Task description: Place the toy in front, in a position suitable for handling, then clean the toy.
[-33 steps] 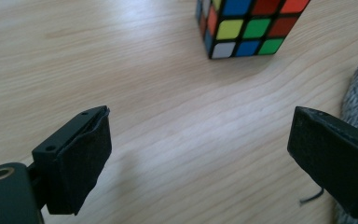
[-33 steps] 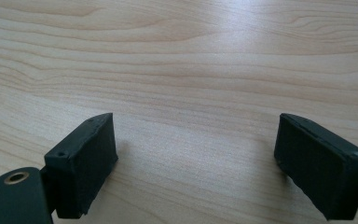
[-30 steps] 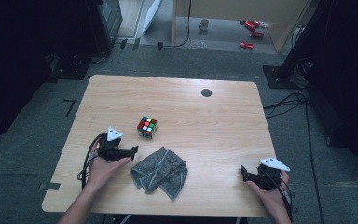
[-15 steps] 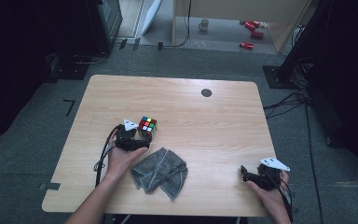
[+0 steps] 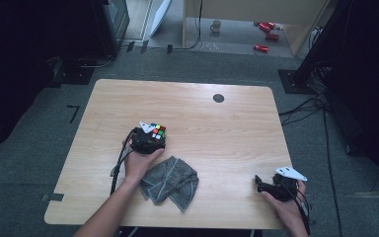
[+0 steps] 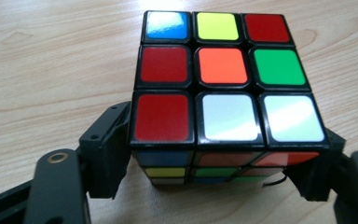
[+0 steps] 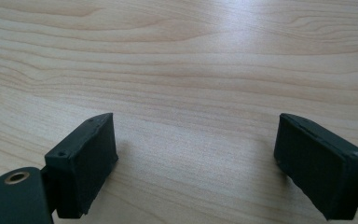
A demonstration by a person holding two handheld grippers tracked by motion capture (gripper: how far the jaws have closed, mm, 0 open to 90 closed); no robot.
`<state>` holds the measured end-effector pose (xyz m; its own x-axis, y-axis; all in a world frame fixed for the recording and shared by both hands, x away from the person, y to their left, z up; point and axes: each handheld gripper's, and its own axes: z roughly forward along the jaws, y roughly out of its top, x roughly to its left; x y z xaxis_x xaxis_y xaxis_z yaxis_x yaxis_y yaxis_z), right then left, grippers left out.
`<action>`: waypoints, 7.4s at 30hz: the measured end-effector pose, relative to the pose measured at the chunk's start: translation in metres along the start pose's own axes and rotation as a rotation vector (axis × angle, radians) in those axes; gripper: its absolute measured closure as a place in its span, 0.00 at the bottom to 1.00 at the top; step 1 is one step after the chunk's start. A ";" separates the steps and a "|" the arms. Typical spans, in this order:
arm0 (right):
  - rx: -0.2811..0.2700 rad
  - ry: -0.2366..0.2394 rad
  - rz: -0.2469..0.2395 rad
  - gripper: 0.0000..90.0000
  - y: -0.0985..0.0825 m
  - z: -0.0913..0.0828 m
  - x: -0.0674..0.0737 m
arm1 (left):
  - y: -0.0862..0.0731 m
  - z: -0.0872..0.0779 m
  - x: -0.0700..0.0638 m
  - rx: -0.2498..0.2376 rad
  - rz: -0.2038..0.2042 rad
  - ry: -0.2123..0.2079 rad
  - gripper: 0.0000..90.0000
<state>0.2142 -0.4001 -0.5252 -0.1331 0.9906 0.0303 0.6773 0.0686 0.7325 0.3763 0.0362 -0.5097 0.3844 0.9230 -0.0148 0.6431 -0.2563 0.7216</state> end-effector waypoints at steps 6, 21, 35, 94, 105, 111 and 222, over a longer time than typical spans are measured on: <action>0.001 0.002 -0.001 0.14 0.000 0.000 0.000 | 0.000 0.003 -0.001 -0.015 0.013 -0.001 0.38; -0.033 -0.012 -0.032 0.18 0.008 -0.011 0.010 | -0.005 -0.038 0.021 -0.105 0.012 -0.061 0.39; -0.129 0.078 -0.055 0.21 0.030 -0.022 0.049 | -0.023 -0.069 0.027 -0.103 0.053 -0.104 0.39; -0.068 0.382 -0.372 0.56 0.028 0.031 0.258 | -0.048 -0.095 0.009 -0.127 0.133 -0.196 0.39; -0.100 0.372 -0.294 0.84 0.038 0.024 0.226 | -0.045 -0.095 -0.003 -0.140 0.171 -0.244 0.39; -0.204 0.308 -0.221 0.84 0.056 0.006 0.188 | -0.045 -0.092 -0.010 -0.137 0.196 -0.264 0.39; -0.248 0.569 0.026 0.82 0.077 -0.017 0.150 | -0.036 -0.094 -0.069 -0.220 0.380 -0.635 0.39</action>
<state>0.2342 -0.2483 -0.4528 -0.5295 0.7690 0.3581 0.5063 -0.0523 0.8608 0.2644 0.0086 -0.4695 0.9016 0.4242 -0.0845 0.2696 -0.3985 0.8766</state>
